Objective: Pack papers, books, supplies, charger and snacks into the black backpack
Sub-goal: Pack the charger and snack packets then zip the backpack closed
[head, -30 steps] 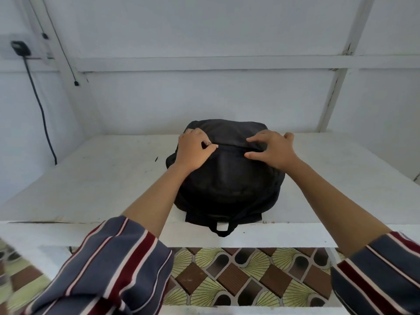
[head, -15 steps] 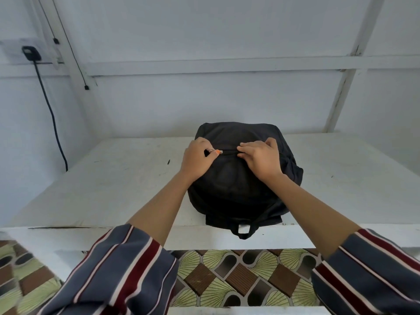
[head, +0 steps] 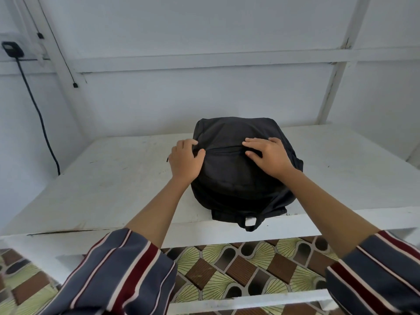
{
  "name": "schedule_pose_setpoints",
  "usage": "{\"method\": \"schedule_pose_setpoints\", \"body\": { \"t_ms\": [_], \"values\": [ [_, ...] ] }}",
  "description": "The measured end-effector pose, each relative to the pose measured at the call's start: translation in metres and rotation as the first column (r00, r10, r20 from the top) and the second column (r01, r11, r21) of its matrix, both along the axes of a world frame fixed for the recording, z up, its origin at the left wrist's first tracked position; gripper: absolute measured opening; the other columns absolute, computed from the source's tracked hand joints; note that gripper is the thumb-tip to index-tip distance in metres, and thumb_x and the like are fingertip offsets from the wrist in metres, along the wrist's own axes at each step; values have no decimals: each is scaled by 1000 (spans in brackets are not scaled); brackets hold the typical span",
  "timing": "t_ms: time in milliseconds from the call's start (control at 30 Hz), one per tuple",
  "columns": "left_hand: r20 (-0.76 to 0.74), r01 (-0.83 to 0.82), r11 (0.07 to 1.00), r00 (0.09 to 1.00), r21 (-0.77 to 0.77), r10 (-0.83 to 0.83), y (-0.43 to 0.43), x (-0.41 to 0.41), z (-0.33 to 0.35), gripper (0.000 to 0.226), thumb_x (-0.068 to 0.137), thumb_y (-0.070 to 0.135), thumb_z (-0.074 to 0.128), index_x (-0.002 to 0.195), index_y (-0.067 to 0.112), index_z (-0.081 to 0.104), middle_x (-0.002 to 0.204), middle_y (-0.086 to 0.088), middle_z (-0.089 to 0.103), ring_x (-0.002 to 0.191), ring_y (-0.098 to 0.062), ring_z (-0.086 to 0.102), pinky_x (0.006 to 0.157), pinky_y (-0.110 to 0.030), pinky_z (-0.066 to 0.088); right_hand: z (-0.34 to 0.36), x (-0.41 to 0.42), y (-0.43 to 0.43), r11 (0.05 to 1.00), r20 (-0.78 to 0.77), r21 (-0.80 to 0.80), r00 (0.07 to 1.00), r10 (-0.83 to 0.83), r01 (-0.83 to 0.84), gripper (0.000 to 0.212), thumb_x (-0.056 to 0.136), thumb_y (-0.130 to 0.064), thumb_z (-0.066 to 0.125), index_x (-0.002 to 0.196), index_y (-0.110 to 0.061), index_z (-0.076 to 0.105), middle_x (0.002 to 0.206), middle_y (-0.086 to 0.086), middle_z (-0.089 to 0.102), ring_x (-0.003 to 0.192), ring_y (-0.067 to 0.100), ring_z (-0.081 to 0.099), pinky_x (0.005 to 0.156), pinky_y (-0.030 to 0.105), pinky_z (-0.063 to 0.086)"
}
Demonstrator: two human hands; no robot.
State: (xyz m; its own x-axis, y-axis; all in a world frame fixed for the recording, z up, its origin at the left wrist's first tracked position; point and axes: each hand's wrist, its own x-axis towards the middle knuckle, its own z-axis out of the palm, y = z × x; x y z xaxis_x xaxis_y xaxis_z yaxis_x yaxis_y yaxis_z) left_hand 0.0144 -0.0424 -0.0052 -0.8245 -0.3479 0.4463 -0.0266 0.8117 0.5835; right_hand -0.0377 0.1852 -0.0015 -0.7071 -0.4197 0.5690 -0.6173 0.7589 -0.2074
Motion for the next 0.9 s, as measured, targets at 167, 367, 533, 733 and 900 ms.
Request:
{"method": "schedule_pose_setpoints", "body": {
  "t_ms": [167,367,533,733,900],
  "values": [
    [-105,248,934,954,-257,-282,53,-7,24,34,92,29,52,122,15,57,133,-6,49,128,-24,39,106,-34,29,-4,11,36,965,-80,-261,995,-61,38,26,89,-6,56,111,-10,69,118,9,66,110,25,62,101,42,42],
    [136,553,732,825,-398,-549,122,-17,21,45,95,34,48,138,21,43,153,-1,27,143,-20,15,117,-40,7,-16,9,96,776,301,-483,909,-288,406,34,93,4,40,117,-4,63,123,11,61,116,27,55,95,19,35],
    [251,558,691,828,-459,-501,159,-28,-2,46,96,43,40,141,33,36,156,3,15,145,-21,4,115,-47,-5,-41,-7,126,828,617,-348,773,-151,440,36,92,4,42,124,-2,57,122,15,61,116,28,55,94,23,36],
    [179,491,714,865,-498,-470,164,-30,-19,45,94,46,36,137,33,43,154,1,24,144,-25,10,114,-49,-6,-51,-15,118,833,687,-428,725,48,351,25,96,-4,44,115,4,58,116,15,61,105,29,56,85,30,42],
    [153,473,730,873,-494,-462,166,-27,-23,64,84,54,17,135,31,47,152,-1,29,143,-28,16,114,-50,0,-53,-26,114,774,648,-520,757,84,360,36,95,0,43,131,-4,44,130,7,49,118,21,48,95,25,38]
  ]
}}
